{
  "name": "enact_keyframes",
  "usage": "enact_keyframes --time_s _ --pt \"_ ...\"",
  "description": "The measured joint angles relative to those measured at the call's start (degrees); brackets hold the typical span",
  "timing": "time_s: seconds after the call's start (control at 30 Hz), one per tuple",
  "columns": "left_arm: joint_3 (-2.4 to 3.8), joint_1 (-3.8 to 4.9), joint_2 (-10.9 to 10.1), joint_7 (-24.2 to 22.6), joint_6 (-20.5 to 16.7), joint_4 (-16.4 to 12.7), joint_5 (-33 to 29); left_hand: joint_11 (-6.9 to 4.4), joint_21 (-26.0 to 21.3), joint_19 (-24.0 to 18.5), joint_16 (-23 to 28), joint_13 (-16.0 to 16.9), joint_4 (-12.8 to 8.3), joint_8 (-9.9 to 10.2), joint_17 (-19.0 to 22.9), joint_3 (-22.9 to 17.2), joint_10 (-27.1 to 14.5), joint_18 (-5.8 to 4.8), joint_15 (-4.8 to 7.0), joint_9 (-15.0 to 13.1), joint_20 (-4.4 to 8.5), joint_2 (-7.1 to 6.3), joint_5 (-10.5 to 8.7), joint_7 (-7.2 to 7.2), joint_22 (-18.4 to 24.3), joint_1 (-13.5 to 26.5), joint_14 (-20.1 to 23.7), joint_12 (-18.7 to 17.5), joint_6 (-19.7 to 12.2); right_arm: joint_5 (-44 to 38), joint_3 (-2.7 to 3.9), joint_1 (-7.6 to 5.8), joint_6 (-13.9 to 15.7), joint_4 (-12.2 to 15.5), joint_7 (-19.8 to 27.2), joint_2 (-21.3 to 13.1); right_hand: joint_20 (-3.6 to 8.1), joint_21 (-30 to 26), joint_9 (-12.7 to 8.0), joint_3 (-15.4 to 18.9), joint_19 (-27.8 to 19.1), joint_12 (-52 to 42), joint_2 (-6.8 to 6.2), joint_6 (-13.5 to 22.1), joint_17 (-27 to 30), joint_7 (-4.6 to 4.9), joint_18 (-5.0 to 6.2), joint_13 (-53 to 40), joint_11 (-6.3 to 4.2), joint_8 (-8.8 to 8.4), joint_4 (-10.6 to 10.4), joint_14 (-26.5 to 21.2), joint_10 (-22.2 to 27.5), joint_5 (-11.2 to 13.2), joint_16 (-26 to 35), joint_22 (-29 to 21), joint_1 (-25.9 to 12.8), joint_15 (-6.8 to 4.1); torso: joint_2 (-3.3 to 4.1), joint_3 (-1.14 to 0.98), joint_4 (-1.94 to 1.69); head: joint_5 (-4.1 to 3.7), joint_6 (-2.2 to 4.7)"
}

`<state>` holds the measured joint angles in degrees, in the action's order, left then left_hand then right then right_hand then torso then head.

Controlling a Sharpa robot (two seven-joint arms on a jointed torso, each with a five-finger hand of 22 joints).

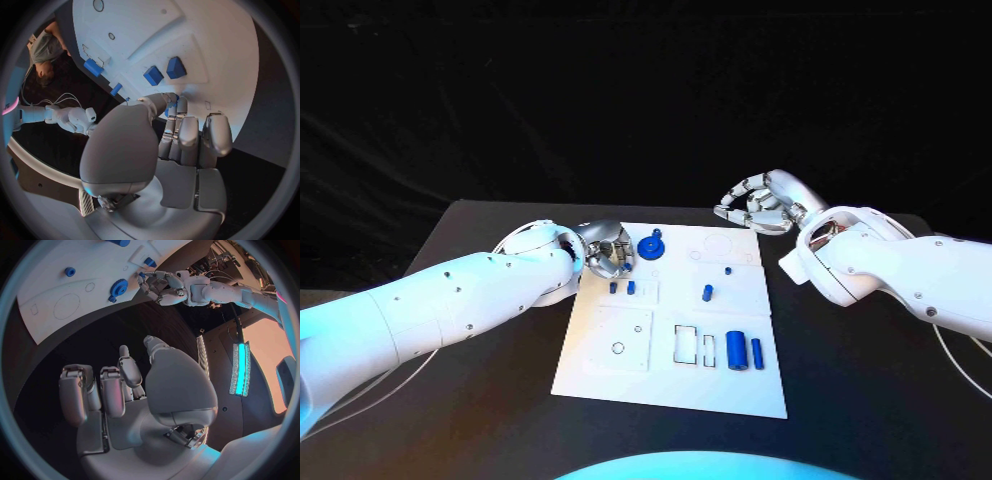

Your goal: Assemble the parts on the task board

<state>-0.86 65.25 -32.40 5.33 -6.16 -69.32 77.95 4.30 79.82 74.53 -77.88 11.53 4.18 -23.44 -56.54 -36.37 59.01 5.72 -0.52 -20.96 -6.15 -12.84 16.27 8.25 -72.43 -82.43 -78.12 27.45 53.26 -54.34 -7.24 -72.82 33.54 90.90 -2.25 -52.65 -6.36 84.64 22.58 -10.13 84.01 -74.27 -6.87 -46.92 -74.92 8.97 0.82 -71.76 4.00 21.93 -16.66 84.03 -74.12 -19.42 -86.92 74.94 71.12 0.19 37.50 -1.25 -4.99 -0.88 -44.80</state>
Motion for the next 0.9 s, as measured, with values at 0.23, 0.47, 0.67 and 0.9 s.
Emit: enact_keyframes --time_s 0.23,0.47,0.67,0.9 --pt "0.0 0.01 0.1 0.1 0.1 0.1 0.0 0.0 0.0 0.0 0.0 -0.1 -0.3 -0.1 -0.1 0.0 0.0 0.0 0.0 0.0 0.0 0.0 0.0 0.0 0.2 0.1 0.0 -0.7 0.0 0.0 0.0 0.0 0.0 0.0 0.0 0.0 0.0 0.0 -0.1 0.0 0.0 0.0 0.0 0.0 0.0 0.0 0.0 0.0 0.0 0.0 0.0 0.0 0.0 0.0 0.0 0.0 0.0 0.0 0.0 0.0 0.01 0.0 0.08" --pt "0.0 0.01 0.1 0.4 0.3 0.1 0.0 0.59 -0.3 -0.4 0.0 -0.5 -0.6 2.0 1.0 0.0 -0.6 0.0 -0.24 0.7 -0.4 -0.43 0.01 0.87 1.0 0.7 0.2 -2.1 -1.4 0.0 0.0 0.0 0.0 0.0 0.0 0.0 0.0 0.0 -0.1 0.0 0.0 0.0 0.0 0.0 0.0 0.0 0.0 0.0 0.0 0.0 0.0 0.0 0.0 0.0 0.0 0.0 0.0 0.0 0.0 0.01 0.02 0.02 0.1" --pt "-0.08 -0.03 0.1 0.7 0.5 0.1 0.0 1.04 -0.5 -0.7 0.0 -0.7 -0.6 2.6 1.3 0.0 -1.0 0.0 -0.53 1.1 -0.64 -0.58 0.01 1.05 1.4 1.2 0.5 -2.8 -1.9 0.0 0.0 0.0 0.0 0.0 0.0 0.0 0.0 0.0 -0.1 0.0 0.0 0.0 0.0 0.0 0.0 0.0 0.0 0.0 0.0 0.0 0.0 0.0 0.0 0.0 0.0 0.0 0.0 0.0 -0.01 0.01 0.01 0.0 0.06" --pt "-0.11 -0.05 0.1 0.8 0.5 0.1 0.0 1.04 -0.5 -0.6 0.0 -0.8 -0.6 2.8 1.3 0.0 -1.0 0.01 -0.53 1.2 -0.64 -0.77 0.01 1.05 1.5 1.4 0.5 -3.1 -1.9 0.0 0.0 0.0 0.0 0.0 0.0 -0.1 0.0 0.0 -0.1 0.0 0.0 0.0 0.0 0.0 0.0 0.0 0.0 0.0 0.0 0.0 0.0 0.0 0.0 0.0 0.0 0.0 0.0 0.0 -0.01 0.02 -0.01 -0.01 0.03"
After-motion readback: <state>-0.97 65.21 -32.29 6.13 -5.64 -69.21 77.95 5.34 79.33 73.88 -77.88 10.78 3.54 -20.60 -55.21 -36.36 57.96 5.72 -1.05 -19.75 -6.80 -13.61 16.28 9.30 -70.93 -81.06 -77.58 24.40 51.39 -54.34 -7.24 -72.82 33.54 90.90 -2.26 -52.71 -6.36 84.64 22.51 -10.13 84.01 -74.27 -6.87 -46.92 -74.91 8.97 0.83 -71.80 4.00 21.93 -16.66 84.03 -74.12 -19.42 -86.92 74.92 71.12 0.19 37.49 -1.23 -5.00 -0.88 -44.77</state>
